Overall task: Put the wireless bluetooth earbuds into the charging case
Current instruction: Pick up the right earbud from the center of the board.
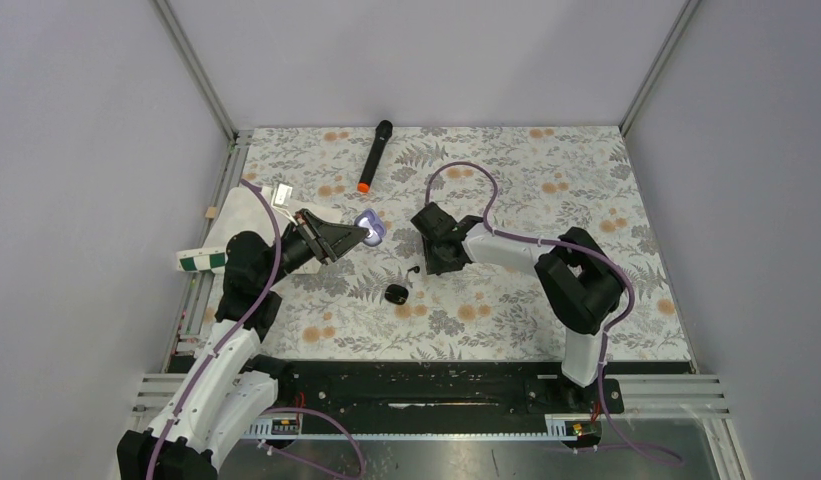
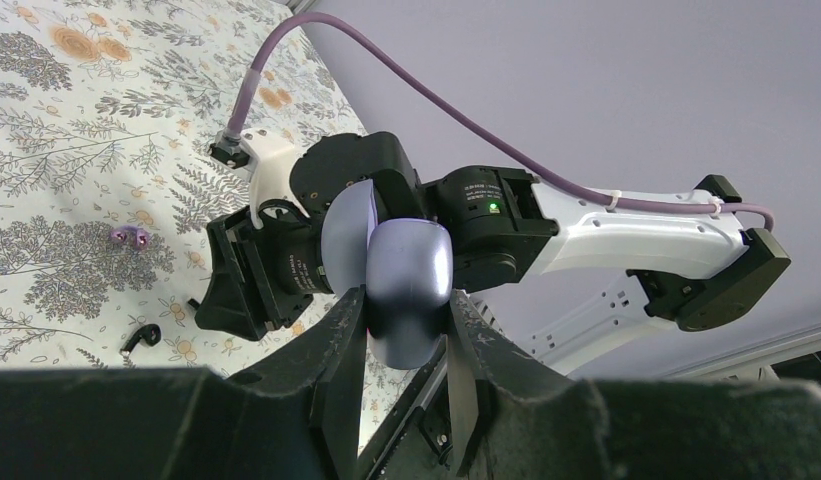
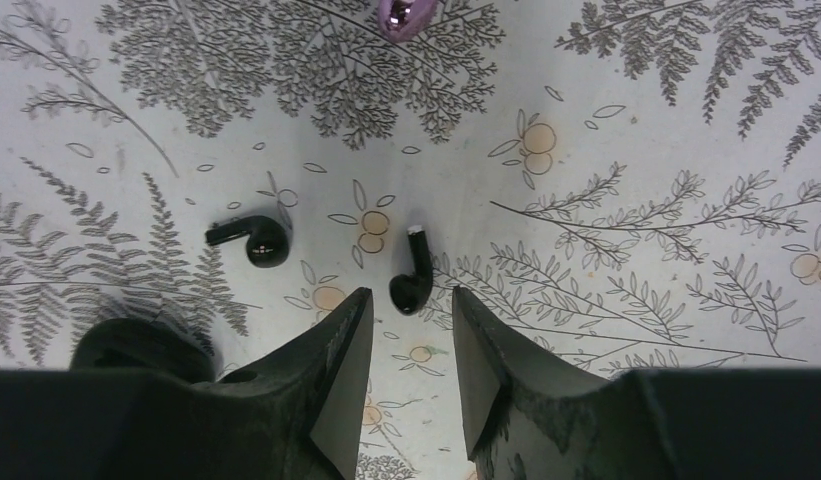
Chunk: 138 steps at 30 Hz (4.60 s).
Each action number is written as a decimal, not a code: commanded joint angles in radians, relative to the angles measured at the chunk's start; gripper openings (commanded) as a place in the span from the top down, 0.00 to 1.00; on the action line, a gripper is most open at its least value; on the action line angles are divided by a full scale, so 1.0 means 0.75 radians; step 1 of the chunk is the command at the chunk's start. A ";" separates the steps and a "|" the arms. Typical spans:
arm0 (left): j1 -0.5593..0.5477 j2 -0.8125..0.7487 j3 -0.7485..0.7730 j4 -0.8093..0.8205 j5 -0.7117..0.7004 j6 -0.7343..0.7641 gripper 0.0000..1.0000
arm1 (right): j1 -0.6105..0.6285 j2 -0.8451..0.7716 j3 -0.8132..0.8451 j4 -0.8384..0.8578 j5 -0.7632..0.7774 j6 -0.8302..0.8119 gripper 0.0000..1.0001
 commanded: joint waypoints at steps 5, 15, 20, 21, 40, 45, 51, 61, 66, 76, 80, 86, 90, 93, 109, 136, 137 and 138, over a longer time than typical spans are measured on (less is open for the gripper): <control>0.006 0.002 0.003 0.112 0.006 -0.012 1.00 | 0.012 0.002 0.035 -0.078 0.138 -0.035 0.59; 0.006 0.009 0.006 0.117 0.018 -0.018 1.00 | 0.007 -0.097 -0.077 -0.041 0.142 -0.040 0.59; 0.006 0.011 0.005 0.124 0.022 -0.026 1.00 | -0.005 -0.135 -0.135 0.001 0.128 -0.033 0.59; 0.006 0.011 0.006 0.124 0.023 -0.026 1.00 | -0.010 -0.146 -0.144 0.008 0.126 -0.032 0.59; 0.007 -0.011 -0.006 0.118 0.025 -0.026 1.00 | -0.041 -0.085 -0.077 0.028 0.010 -0.042 0.57; 0.006 -0.013 -0.005 0.111 0.024 -0.020 1.00 | -0.065 -0.057 -0.061 0.011 0.047 -0.060 0.57; 0.006 -0.014 -0.005 0.110 0.026 -0.019 1.00 | -0.112 -0.056 -0.075 0.010 0.065 -0.068 0.58; 0.006 -0.012 -0.004 0.109 0.025 -0.017 1.00 | -0.157 -0.127 -0.118 0.014 0.052 -0.081 0.58; 0.007 -0.010 -0.008 0.109 0.026 -0.017 1.00 | -0.165 -0.171 -0.154 0.021 0.024 -0.031 0.59; 0.006 -0.018 -0.010 0.099 0.023 -0.014 1.00 | -0.172 -0.246 -0.175 0.073 -0.030 0.301 0.56; 0.007 -0.022 -0.014 0.101 0.020 -0.016 1.00 | -0.183 -0.211 -0.184 0.077 -0.024 0.564 0.57; 0.006 -0.040 -0.011 0.084 0.023 -0.007 1.00 | -0.196 -0.176 -0.197 0.090 -0.012 0.758 0.58; 0.006 -0.040 -0.008 0.081 0.024 -0.003 1.00 | -0.199 -0.144 -0.178 0.038 0.009 0.812 0.58; 0.006 -0.039 -0.008 0.084 0.024 -0.005 1.00 | -0.200 -0.124 -0.185 0.046 0.005 0.839 0.59; 0.006 -0.030 0.007 0.080 0.035 -0.007 1.00 | -0.233 -0.038 -0.099 0.036 0.012 0.777 0.60; 0.006 -0.033 -0.014 0.085 0.030 -0.004 1.00 | -0.231 -0.033 -0.059 -0.027 0.045 0.641 0.97; 0.007 -0.032 -0.015 0.085 0.032 -0.005 1.00 | -0.231 -0.044 -0.065 -0.021 0.046 0.633 1.00; 0.006 -0.033 -0.019 0.086 0.030 -0.004 1.00 | -0.231 -0.056 -0.073 -0.015 0.047 0.624 1.00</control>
